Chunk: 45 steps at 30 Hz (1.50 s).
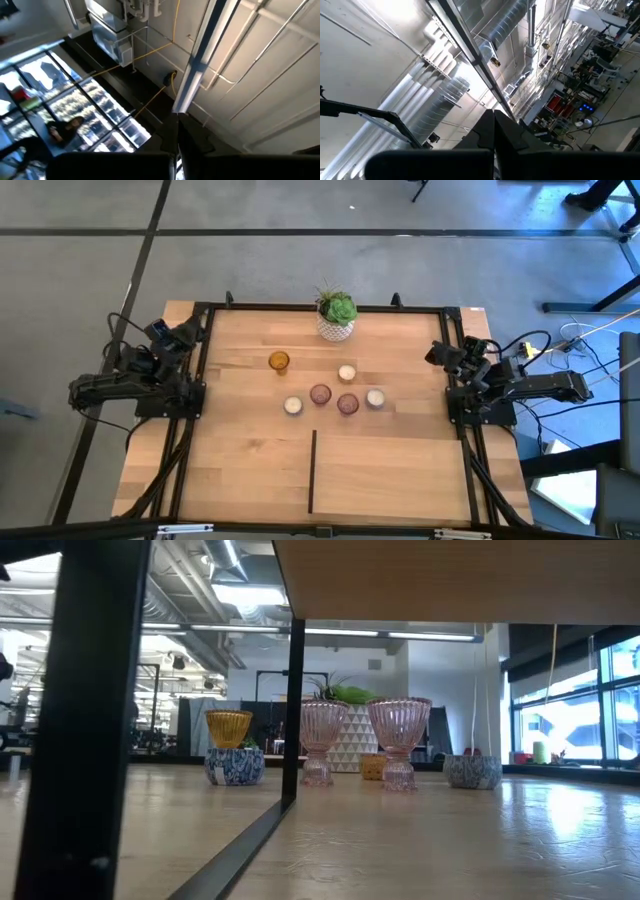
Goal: Pick & Place candle stick holders
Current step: Put the yellow scented candle on the shelf
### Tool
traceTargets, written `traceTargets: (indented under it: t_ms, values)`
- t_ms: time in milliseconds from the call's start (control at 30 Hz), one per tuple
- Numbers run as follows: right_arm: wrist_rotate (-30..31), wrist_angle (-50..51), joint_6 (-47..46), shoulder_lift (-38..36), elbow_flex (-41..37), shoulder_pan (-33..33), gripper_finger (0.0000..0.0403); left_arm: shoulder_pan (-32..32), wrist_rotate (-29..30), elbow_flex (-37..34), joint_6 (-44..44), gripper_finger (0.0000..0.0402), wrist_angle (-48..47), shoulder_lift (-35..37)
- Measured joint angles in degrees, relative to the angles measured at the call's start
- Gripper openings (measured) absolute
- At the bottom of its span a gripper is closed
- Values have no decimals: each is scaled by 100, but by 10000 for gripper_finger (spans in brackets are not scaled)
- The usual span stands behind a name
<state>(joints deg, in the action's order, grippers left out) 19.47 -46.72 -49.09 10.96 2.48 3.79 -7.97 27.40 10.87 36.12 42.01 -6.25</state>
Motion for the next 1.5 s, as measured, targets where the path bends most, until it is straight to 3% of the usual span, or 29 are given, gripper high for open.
traceTargets:
  t_ms: [100,233,567,933,1067,1200,1500]
  values:
    - [152,-2,-1,0,0,0,0,0,42,80,-447,2,-15,-237]
    - [283,-34,-26,0,0,0,0,0,41,198,-367,2,-17,-567]
    - [91,897,-549,150,0,1,7,0,-1165,341,310,13,-69,-1854]
    - [-628,1208,-1003,1428,562,0,139,0,-1209,341,1084,70,-69,-3113]
    - [-1116,2149,-756,2095,1295,2,182,0,-1211,341,1238,77,-65,-3229]
    - [-1371,3746,-430,2865,2341,2,209,0,-1211,343,1266,79,-60,-3227]
    - [-1373,7202,-454,4668,4274,-13,220,0,-1558,343,1268,77,-60,-3227]
